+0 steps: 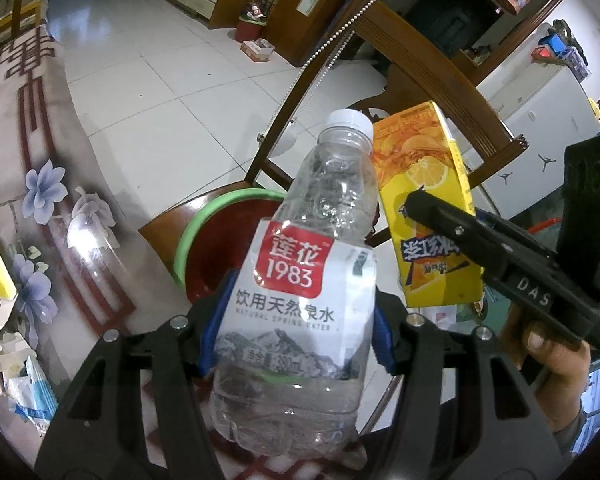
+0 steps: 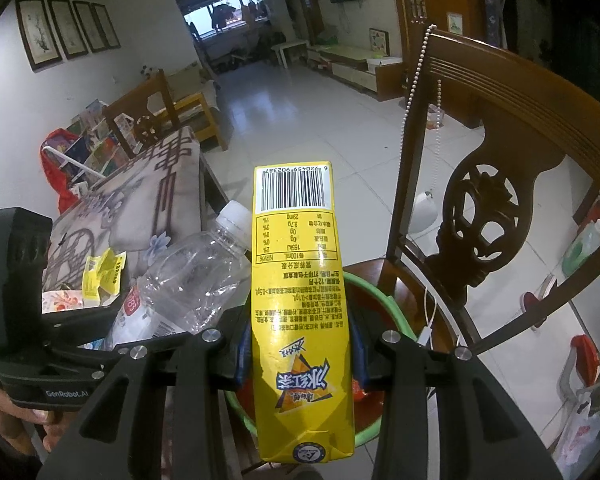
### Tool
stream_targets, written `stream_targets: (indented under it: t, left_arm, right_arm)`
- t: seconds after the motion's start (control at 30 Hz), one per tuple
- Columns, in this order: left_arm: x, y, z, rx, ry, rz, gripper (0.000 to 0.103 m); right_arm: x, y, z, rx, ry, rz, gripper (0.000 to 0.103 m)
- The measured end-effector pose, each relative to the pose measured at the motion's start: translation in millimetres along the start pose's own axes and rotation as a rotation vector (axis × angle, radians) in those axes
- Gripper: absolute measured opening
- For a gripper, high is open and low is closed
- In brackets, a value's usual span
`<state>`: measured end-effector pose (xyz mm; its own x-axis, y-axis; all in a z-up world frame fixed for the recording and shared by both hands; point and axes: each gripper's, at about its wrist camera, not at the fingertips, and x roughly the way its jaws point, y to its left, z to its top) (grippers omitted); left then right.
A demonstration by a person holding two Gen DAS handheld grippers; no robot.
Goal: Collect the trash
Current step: 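Open both tools to drop the bottle and carton into the bin, then move both open tools back over the trash on the table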
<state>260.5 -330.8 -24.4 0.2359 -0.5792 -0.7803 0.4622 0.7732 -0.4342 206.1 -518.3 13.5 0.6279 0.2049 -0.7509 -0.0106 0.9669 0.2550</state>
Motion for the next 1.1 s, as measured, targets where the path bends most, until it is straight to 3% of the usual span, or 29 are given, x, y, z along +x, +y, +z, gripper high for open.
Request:
stream_targets:
  t: [0.17,0.33,0.37,0.43,0.53,0.7,0.9,1.1]
  left_arm:
    - [1.9,1.6,2.8,-0.014,-0.008,0.041,0.057]
    - [8.1,-1.2,3.6,-0.029,0.002,0.027,0.057]
    - [8.3,0.0,3.7,-0.033,0.001,0.031,0.059]
    - [8.7,1.7,5.0,-0.043,0.000,0.036,0.075]
    - [4.0,2.9,6.0,-0.046,-0.021,0.041,0.088]
    - [-10.3,14.3,1.2,-0.070,-0.053,0.065,0.097]
    - [-29.2,25.7,-11.8,-0.074,-0.068,0.114,0.097]
    - [-66.2,31.1,-28.9,-0.025,-0.138,0.233,0.097]
  right_arm:
    - [0.9,-2.7,0.0,0.012,0.006,-0.018,0.036]
    - [2.6,-4.3,-0.5,0.018,0.014,-0.025,0.036]
    - [2.4,-5.1,-0.5,0.021,0.013,-0.028,0.037]
    - [1.7,-6.7,-0.4,0.034,0.009,-0.034,0.037]
    - [0.7,-8.7,0.2,0.058,0.001,-0.021,0.058]
    - [-1.1,-5.1,1.8,0.058,-0.011,-0.020,0.078]
    - [-1.9,1.8,3.3,0.052,-0.019,-0.029,0.091]
    - [-3.0,19.2,7.6,0.036,-0.027,-0.032,0.095]
